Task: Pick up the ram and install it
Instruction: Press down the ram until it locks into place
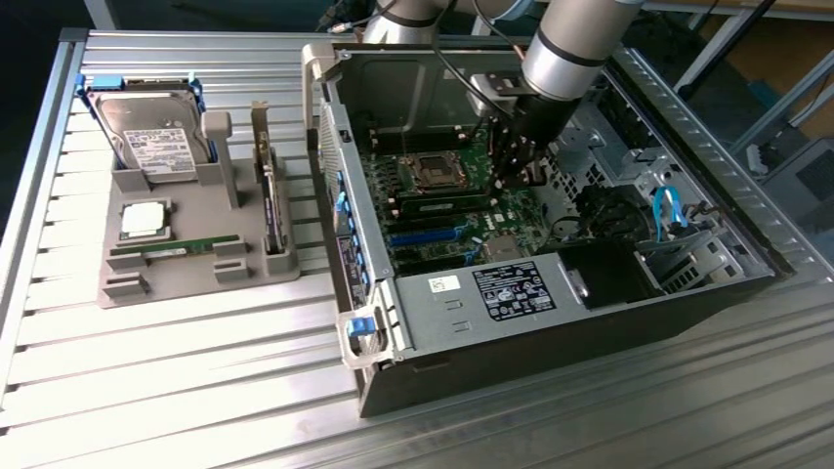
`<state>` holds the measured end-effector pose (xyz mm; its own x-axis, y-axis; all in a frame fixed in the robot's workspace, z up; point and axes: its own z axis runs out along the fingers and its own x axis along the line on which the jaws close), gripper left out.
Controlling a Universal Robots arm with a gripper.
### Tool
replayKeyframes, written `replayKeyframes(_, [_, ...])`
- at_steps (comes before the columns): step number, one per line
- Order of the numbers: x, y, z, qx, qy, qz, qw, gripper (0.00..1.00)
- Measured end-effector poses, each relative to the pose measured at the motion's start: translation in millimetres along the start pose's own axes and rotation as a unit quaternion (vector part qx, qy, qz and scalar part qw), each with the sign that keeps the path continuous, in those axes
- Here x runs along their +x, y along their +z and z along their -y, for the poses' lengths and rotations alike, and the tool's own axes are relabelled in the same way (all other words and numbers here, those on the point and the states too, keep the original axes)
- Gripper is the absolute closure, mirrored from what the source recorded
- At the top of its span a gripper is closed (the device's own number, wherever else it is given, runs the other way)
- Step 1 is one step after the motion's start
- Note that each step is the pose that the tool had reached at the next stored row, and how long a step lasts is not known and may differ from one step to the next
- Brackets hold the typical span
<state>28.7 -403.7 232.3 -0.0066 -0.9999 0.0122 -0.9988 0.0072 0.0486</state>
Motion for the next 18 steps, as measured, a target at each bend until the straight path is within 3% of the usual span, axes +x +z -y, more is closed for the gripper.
replayKeyframes(11, [-0.1,0.7,0.1,0.0001,0.0,0.0003,1.0,0.9])
replayKeyframes(18, [0.0,-8.4,-0.4,0.0001,0.0,-0.0001,1.0,0.9])
